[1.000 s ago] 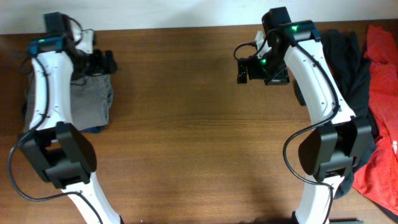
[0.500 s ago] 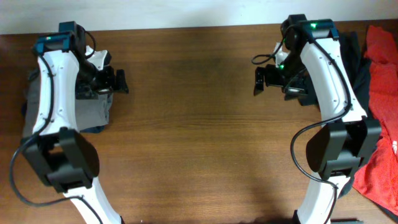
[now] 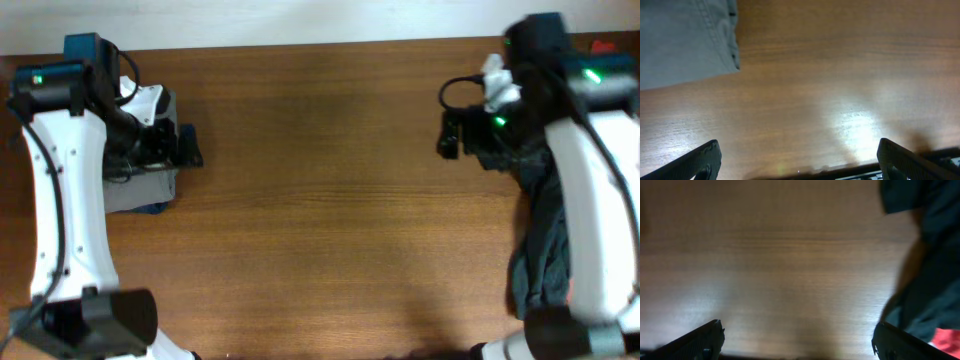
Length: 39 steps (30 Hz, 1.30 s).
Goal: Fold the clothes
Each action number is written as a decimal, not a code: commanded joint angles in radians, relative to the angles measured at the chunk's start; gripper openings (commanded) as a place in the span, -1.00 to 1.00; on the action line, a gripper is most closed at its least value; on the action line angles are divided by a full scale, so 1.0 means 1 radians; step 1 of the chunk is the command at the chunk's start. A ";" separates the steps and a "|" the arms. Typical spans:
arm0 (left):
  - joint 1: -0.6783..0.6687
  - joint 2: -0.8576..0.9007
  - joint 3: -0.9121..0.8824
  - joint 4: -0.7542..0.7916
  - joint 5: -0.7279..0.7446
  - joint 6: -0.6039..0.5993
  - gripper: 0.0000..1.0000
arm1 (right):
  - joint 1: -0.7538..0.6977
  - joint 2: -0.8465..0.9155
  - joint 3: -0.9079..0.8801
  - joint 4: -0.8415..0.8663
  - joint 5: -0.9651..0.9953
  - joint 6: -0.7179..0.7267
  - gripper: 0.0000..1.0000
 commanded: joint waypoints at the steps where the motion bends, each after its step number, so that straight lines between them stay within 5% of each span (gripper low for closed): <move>1: -0.058 -0.133 -0.097 -0.002 0.010 0.013 0.98 | 0.036 -0.160 -0.050 0.011 0.113 0.023 0.98; 8: -0.119 -0.397 -0.404 0.217 -0.024 0.013 0.98 | 0.121 -0.494 -0.334 0.200 0.126 0.050 0.97; 14: -0.121 -0.831 -0.775 0.554 -0.112 0.013 0.99 | 0.142 -0.901 -0.845 0.552 0.156 0.052 0.98; 18: -0.121 -1.014 -0.925 0.692 -0.201 0.013 0.98 | 0.142 -1.026 -1.033 0.687 0.190 0.052 0.98; 39: -0.121 -1.109 -0.995 0.702 -0.226 0.013 0.98 | 0.142 -0.945 -1.133 0.662 0.190 0.052 0.98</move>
